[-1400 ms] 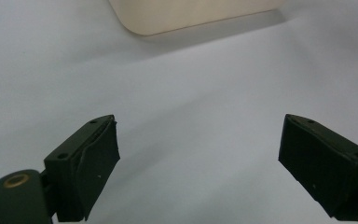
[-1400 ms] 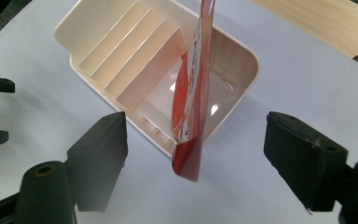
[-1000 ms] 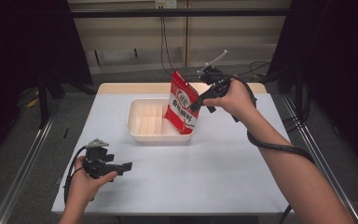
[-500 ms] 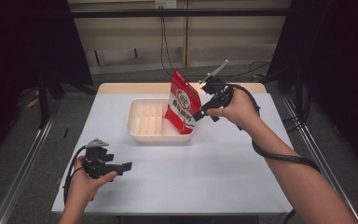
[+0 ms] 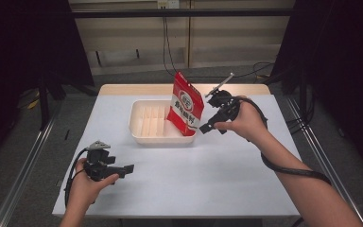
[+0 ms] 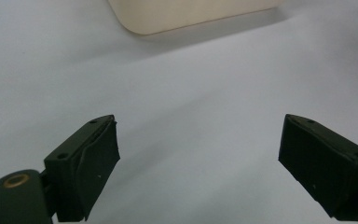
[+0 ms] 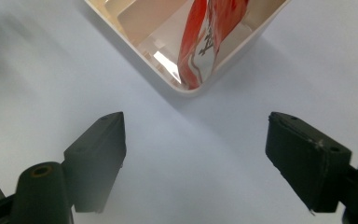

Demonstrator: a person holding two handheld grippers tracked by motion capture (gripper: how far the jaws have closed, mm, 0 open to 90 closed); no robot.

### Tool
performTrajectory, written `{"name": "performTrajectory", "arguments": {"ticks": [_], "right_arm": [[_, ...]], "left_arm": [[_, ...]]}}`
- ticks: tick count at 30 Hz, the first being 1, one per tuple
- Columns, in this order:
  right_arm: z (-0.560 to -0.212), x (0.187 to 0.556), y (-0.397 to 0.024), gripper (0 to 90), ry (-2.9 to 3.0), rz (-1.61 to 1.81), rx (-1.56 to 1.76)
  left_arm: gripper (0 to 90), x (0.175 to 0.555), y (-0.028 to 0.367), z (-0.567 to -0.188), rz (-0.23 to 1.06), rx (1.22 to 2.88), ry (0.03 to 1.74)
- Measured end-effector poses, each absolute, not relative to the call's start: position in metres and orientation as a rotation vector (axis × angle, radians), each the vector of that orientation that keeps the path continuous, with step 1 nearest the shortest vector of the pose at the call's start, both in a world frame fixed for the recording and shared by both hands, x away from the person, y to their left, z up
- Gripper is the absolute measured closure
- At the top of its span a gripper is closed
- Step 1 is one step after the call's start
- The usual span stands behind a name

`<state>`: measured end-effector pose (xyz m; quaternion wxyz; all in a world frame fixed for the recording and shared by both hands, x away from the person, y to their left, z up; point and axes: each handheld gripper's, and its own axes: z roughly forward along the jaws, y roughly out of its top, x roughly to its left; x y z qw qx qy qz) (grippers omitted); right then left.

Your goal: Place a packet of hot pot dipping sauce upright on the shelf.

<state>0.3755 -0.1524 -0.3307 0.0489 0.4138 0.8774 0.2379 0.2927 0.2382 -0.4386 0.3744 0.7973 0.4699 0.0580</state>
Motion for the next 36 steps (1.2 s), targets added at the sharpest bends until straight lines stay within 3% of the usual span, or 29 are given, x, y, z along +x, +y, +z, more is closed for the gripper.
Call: {"name": "performTrajectory", "arguments": {"ticks": [36], "right_arm": [[-0.374, 0.335, -0.188, 19.3, 2.691, 0.722, 1.226]], "left_arm": [[11.7, 0.293, 0.236, -0.441, 0.136, 2.055, 1.192]]}}
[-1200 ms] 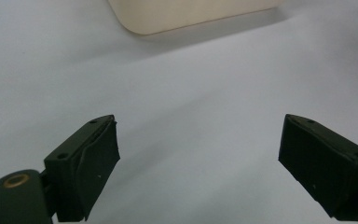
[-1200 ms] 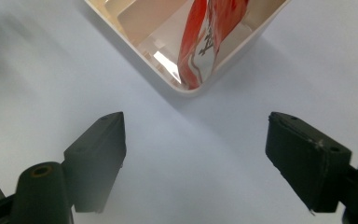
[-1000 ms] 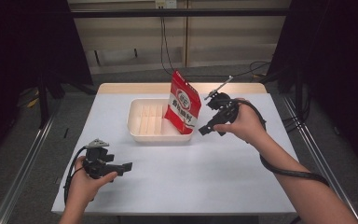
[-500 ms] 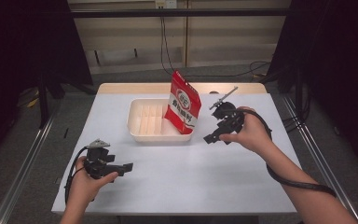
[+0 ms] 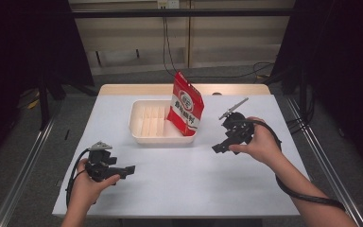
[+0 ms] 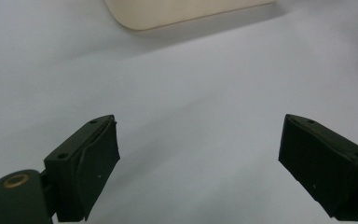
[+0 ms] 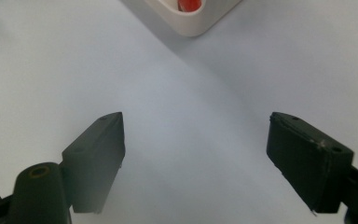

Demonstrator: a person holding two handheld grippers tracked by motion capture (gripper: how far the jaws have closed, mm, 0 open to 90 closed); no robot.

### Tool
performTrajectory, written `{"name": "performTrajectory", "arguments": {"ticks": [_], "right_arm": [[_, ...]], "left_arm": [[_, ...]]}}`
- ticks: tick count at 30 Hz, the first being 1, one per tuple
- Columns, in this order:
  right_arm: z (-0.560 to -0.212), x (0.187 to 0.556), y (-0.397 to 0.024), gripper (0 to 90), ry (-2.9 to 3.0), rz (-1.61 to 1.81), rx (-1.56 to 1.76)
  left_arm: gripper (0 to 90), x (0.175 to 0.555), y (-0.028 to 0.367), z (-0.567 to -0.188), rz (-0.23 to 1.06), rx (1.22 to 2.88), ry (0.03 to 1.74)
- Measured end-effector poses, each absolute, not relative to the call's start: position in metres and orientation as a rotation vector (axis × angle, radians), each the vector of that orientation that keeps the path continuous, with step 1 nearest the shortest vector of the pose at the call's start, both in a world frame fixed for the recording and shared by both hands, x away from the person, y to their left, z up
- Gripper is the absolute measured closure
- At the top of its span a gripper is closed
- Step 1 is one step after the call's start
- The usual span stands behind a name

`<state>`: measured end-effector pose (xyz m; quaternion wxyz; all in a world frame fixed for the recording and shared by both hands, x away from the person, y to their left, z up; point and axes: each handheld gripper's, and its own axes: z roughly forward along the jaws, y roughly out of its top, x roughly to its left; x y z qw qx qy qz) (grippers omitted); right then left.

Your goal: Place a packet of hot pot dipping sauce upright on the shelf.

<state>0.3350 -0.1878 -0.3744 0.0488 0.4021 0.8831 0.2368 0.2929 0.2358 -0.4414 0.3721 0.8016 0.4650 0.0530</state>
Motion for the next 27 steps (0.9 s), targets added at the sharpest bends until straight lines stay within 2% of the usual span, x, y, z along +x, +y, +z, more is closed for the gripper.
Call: {"name": "performTrajectory", "arguments": {"ticks": [27], "right_arm": [[-0.409, 0.315, -0.229, 17.9, 2.634, 0.794, 1.354]], "left_arm": [[11.5, 0.292, 0.234, -0.443, 0.136, 2.05, 1.195]]}}
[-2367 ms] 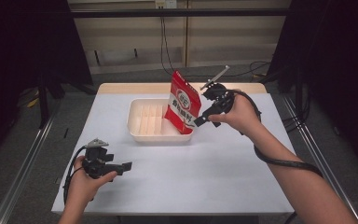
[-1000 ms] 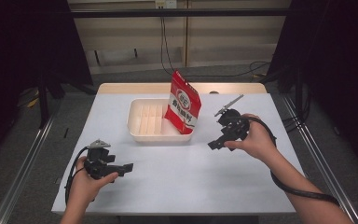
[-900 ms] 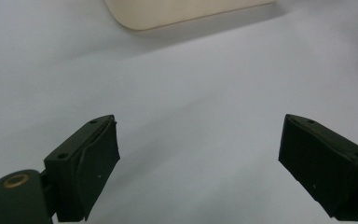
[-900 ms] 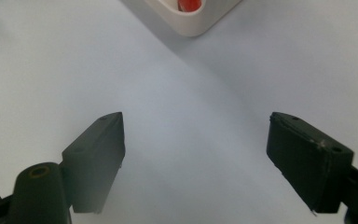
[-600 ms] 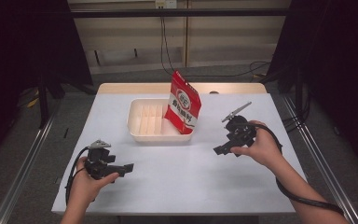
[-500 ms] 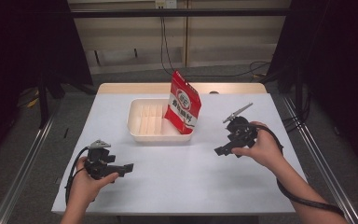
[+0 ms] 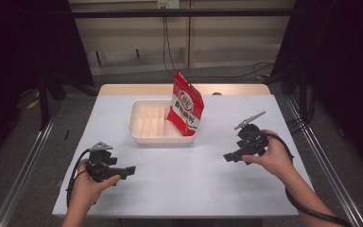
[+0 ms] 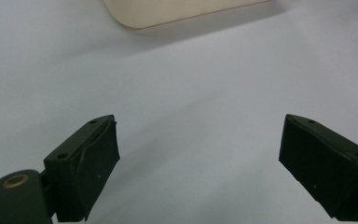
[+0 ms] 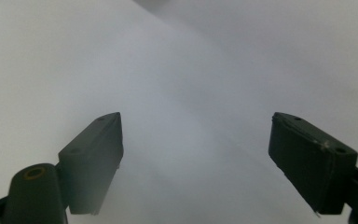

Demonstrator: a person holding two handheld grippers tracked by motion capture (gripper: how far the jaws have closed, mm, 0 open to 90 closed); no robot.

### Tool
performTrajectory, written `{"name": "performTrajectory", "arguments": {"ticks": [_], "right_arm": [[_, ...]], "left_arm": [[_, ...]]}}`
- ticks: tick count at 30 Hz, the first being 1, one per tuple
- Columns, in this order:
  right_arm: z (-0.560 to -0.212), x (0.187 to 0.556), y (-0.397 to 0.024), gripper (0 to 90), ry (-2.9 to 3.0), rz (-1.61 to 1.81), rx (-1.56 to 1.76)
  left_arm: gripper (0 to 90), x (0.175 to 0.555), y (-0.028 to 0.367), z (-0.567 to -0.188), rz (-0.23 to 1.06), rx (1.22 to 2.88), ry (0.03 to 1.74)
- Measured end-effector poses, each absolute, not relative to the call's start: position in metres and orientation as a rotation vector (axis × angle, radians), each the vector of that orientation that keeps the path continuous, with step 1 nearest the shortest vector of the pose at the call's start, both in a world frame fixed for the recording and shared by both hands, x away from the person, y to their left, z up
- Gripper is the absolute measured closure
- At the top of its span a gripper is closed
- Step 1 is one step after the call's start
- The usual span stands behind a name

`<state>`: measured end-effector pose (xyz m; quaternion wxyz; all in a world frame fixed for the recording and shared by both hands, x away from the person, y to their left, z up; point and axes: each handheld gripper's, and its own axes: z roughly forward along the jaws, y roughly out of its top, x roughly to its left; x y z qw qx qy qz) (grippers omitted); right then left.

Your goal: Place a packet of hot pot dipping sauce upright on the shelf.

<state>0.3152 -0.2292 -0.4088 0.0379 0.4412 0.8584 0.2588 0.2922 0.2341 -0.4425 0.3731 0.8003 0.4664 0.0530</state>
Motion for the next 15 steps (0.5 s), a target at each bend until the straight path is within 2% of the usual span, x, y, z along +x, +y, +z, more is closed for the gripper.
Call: {"name": "performTrajectory", "arguments": {"ticks": [15], "right_arm": [[-0.425, 0.302, -0.262, 17.7, 2.569, 0.838, 1.431]], "left_arm": [[11.4, 0.292, 0.234, -0.443, 0.131, 2.05, 1.198]]}}
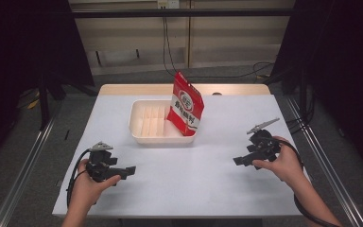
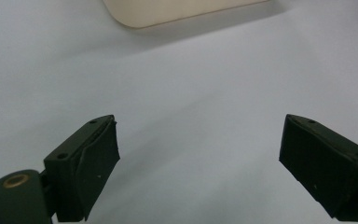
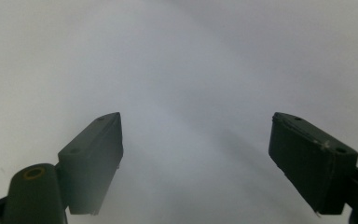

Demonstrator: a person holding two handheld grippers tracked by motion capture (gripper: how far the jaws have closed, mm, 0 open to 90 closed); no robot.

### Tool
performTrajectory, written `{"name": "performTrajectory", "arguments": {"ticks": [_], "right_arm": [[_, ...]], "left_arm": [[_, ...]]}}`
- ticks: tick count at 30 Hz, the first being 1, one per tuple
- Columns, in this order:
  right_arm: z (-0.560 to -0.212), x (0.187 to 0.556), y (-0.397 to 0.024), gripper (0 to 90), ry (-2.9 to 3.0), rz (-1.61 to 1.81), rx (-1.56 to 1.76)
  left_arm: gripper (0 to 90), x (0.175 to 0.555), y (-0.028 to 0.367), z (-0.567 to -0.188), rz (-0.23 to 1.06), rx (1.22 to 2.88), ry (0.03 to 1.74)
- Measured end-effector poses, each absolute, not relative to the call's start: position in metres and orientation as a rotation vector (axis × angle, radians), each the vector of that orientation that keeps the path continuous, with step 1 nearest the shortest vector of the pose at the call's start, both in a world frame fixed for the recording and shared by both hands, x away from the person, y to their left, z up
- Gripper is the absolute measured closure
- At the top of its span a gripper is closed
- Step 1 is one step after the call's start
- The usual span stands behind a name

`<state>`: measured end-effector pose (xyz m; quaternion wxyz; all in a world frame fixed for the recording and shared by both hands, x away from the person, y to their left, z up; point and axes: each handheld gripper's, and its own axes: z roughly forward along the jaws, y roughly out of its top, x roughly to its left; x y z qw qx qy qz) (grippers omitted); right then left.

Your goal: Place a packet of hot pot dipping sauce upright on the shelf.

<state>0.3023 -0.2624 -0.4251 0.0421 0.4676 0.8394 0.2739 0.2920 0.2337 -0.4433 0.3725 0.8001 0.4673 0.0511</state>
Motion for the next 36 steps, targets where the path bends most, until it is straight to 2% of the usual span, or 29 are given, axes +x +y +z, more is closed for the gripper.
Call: {"name": "performTrajectory", "arguments": {"ticks": [25, 36], "right_arm": [[-0.446, 0.278, -0.313, 17.0, 2.444, 0.894, 1.543], [-0.444, 0.268, -0.324, 17.5, 2.386, 0.92, 1.567]], "left_arm": [[11.5, 0.292, 0.232, -0.445, 0.127, 2.049, 1.196], [11.6, 0.293, 0.229, -0.446, 0.127, 2.059, 1.185]]}}
